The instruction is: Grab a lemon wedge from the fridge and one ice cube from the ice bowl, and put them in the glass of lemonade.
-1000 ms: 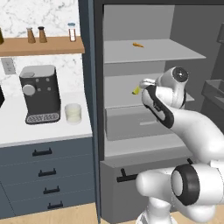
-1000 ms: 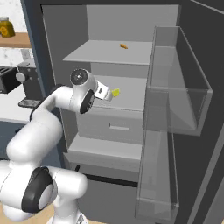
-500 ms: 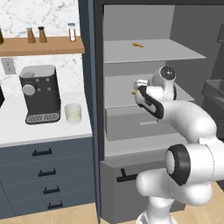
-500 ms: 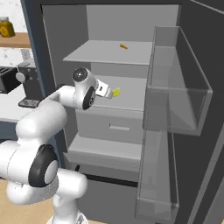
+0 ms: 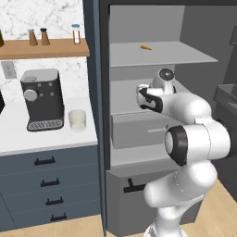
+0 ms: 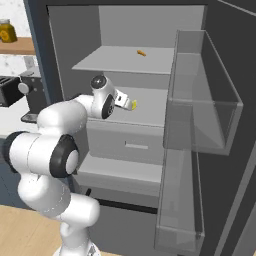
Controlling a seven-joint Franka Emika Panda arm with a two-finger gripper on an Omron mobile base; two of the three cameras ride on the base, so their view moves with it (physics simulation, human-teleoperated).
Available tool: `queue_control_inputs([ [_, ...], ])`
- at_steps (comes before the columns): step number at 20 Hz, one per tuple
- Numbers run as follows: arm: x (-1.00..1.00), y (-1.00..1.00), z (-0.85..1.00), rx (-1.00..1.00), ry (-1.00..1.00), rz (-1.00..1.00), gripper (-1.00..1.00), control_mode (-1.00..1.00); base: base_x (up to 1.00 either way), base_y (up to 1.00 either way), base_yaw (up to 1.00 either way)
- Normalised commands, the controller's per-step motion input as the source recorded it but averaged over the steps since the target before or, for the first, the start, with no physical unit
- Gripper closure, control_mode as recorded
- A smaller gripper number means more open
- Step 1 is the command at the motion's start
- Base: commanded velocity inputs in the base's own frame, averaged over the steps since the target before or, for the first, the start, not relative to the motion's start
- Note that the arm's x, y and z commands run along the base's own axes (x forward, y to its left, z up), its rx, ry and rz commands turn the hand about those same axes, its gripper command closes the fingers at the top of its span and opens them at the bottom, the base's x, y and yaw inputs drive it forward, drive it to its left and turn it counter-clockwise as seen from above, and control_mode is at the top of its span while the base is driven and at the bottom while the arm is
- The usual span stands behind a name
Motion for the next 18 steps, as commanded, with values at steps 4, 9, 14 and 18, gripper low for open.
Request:
queue_control_inputs([
  [4, 0.34, 0.0, -0.34, -0.04, 0.0, 0.0, -1.0, -1.0, 0.0, 0.0, 0.0],
  [9, 0.5, 0.0, -0.16, -0.01, 0.0, 0.0, -1.0, -1.0, 0.0, 0.0, 0.0],
  [14, 0.59, 0.0, -0.08, 0.0, 0.01, 0.0, -1.0, -1.0, 0.0, 0.0, 0.0],
  [18, 0.37, -0.02, -0.34, 0.0, 0.05, 0.0, -1.0, -1.0, 0.0, 0.0, 0.0],
])
